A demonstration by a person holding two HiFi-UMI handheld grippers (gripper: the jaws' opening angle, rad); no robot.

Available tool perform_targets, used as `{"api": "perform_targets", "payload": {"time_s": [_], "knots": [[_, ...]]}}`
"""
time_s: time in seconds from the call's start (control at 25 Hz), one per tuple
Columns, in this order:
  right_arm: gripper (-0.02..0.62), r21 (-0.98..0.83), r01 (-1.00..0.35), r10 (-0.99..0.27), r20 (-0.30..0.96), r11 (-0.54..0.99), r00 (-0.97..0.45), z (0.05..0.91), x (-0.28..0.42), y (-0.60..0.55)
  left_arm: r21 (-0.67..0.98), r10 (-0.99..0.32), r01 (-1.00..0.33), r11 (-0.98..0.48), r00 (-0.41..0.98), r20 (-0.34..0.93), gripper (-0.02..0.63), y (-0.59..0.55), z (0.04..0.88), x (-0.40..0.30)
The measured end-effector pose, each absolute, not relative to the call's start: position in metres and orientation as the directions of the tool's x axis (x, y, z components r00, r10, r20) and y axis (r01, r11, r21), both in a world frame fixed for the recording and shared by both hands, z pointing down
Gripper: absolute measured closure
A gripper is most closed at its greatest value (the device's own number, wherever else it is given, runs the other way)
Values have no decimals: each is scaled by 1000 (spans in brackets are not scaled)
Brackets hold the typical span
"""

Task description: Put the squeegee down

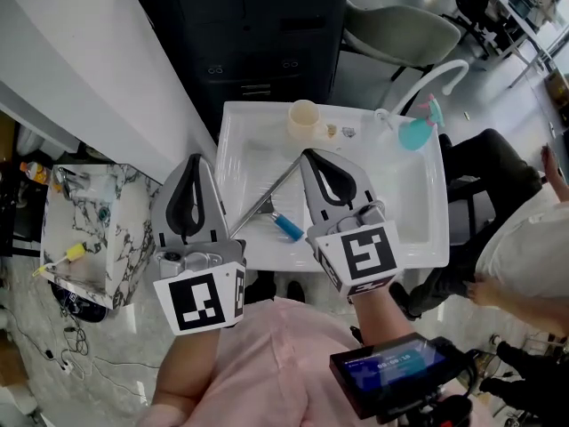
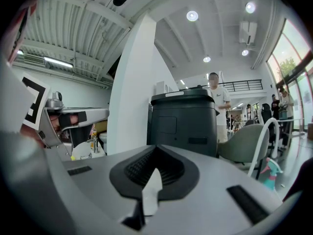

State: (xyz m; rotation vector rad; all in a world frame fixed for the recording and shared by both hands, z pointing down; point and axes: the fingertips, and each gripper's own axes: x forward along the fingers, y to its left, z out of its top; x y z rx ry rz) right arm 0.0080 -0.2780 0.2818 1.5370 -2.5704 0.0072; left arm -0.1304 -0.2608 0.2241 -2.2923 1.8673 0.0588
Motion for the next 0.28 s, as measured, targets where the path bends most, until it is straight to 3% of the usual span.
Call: {"api": "perform_targets", "payload": {"time_s": [0.28], "knots": [[597,73,-875,-874,128,479,-468,281,5,-279,-115,-968,-975,-188,204,-146,597,-262,224,-134]]}}
